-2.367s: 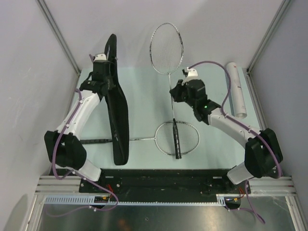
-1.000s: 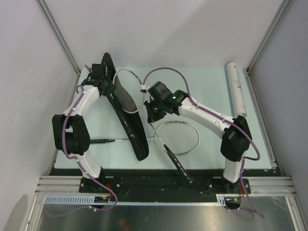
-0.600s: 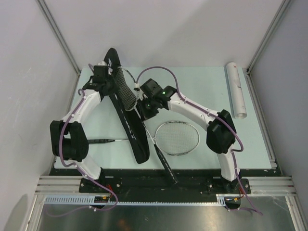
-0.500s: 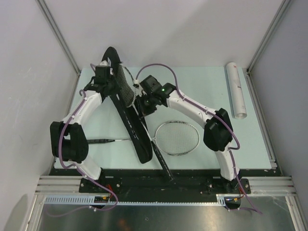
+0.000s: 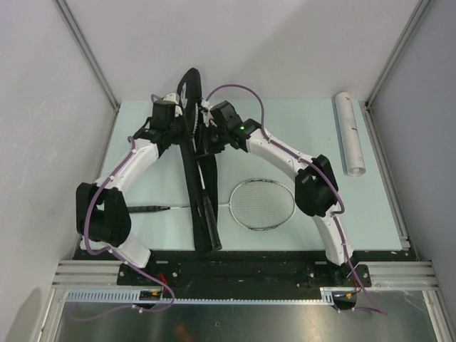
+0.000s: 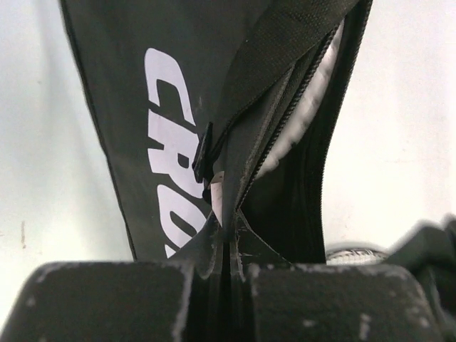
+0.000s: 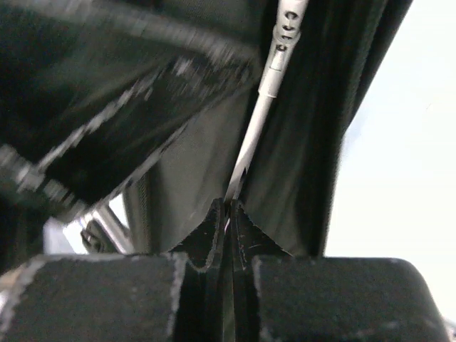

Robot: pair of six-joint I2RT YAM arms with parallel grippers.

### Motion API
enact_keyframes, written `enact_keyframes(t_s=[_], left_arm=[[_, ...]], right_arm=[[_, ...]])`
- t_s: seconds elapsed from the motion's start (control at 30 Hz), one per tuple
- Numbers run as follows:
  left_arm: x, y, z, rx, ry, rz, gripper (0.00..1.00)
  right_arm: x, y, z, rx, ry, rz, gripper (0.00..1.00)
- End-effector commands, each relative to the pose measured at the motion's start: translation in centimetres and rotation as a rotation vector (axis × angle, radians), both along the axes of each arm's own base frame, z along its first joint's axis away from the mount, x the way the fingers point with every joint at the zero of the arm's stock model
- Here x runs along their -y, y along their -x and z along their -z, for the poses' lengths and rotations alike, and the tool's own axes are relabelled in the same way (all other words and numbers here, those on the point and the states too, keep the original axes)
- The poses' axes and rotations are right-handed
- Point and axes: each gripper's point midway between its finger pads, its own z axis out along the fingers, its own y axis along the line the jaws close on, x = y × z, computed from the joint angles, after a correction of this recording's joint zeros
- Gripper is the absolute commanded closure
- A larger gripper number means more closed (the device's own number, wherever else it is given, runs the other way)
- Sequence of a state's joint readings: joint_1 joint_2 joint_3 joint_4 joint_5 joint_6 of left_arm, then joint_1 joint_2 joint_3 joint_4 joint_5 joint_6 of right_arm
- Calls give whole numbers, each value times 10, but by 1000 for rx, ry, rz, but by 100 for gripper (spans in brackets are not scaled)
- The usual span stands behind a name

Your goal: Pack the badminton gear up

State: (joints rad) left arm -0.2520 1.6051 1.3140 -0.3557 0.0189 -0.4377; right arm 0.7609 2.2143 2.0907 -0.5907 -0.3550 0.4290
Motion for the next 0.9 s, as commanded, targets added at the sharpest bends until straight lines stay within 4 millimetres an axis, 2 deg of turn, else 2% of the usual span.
enact_keyframes(t_s=[0.0,0.03,0.07,0.17,0.2,0.27,0.3,0.37,0.43,0.5,0.53,0.57,0.6,0.63,0.67,0.73,0.77,0.8,0.83,0.87], left_arm=[[29,6,-46,112,105,140,99],[33,7,-49,114,118,160,100],[40,11,-51,109,142,200,99],[50,16,-54,106,173,274,100],[53,19,-56,106,185,300,100],[51,21,-57,99,205,301,100],[58,26,-59,86,244,342,99],[58,28,-60,69,285,347,100],[55,27,-58,63,287,341,100],[49,23,-54,59,278,317,100],[46,21,-53,53,288,307,99],[45,20,-53,50,292,306,100],[45,20,-50,43,296,305,99],[44,18,-48,36,299,302,99],[43,17,-47,32,304,296,100],[43,14,-45,15,330,290,100],[43,14,-45,11,342,292,100],[44,14,-45,5,351,290,99],[43,12,-44,1,356,287,100],[43,13,-43,-1,358,286,100]], right_arm=[[-8,-60,-56,224,-226,154,100],[-12,-67,-63,253,-266,175,100],[-12,-73,-54,241,-261,194,100],[-12,-89,-52,279,-282,208,100],[-14,-91,-43,274,-269,197,100],[-8,-98,-39,238,-262,233,100],[-7,-99,-40,233,-267,254,100],[-13,-93,-41,209,-298,268,100],[-16,-92,-53,223,-338,285,100],[-25,-80,-59,183,-367,225,100],[-21,-71,-54,141,-335,214,100],[-17,-64,-46,111,-311,207,90],[-13,-54,-42,80,-302,176,85],[-7,-40,-51,63,-295,149,77],[-1,-27,-36,26,-248,122,68],[12,8,-27,-5,-152,53,61],[15,21,-26,6,-129,27,54],[19,41,-5,-7,-67,12,51],[23,52,-2,8,-41,-11,49],[28,59,-13,30,-48,-10,46]])
